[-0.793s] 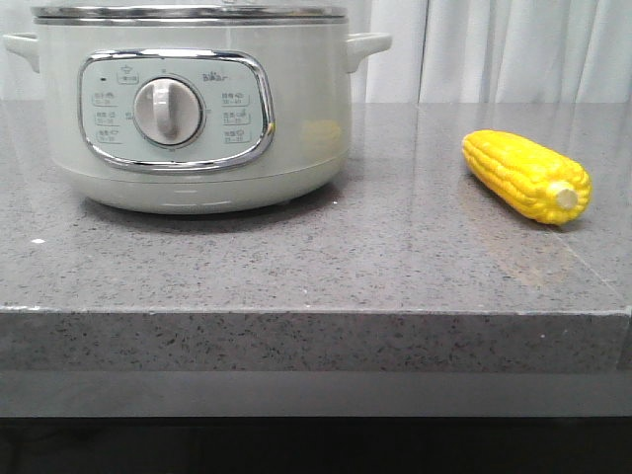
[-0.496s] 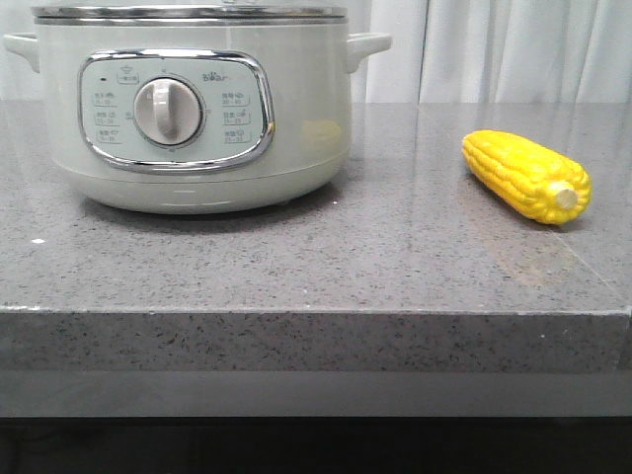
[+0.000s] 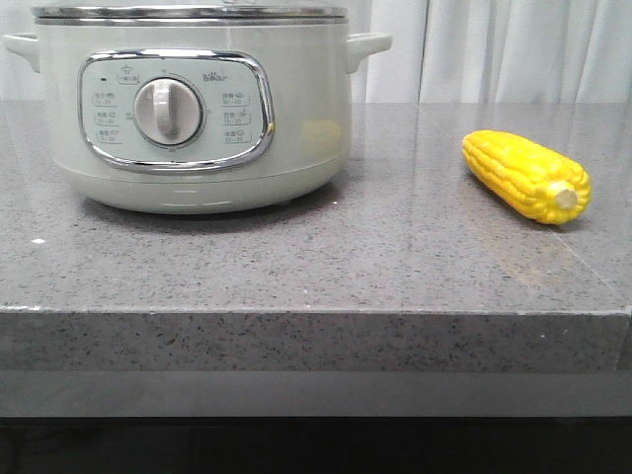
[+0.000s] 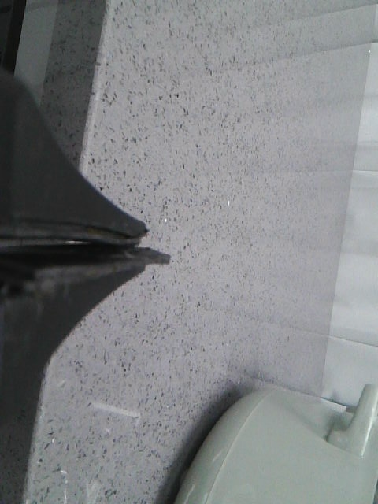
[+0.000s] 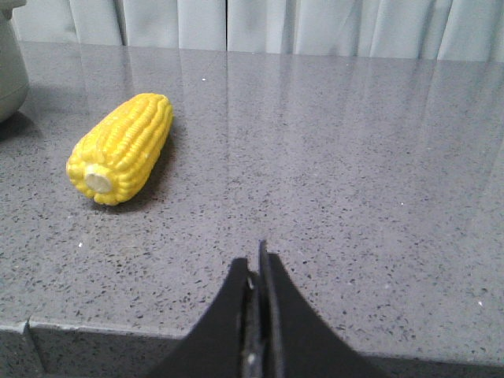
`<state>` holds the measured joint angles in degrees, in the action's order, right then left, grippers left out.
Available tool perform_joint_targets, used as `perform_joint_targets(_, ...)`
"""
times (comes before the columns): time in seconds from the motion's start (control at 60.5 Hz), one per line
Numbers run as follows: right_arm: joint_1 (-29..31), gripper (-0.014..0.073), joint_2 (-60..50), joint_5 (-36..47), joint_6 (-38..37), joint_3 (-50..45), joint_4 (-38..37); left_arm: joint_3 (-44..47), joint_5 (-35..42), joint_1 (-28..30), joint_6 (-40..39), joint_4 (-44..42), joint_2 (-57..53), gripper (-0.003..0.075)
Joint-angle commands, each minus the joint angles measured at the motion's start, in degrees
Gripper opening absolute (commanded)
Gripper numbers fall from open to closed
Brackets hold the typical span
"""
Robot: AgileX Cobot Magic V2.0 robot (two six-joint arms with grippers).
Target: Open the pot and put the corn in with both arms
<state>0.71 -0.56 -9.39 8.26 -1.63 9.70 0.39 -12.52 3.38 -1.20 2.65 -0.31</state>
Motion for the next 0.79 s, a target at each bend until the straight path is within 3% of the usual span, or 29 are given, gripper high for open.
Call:
perform_joint_targets(0.0,0.4,-0.0068,-1.3,4.3,0.1,0.2,-0.4,0.0,4.8,-0.4,-0.6,0.5,-1.2,-0.0018)
perform_joint_targets(0.777,0.4,-0.0068,-1.3,7.4,0.1,0.4,-0.4,-0.5,7.9,-0.4,-0.6,0.8,-1.2,-0.0019)
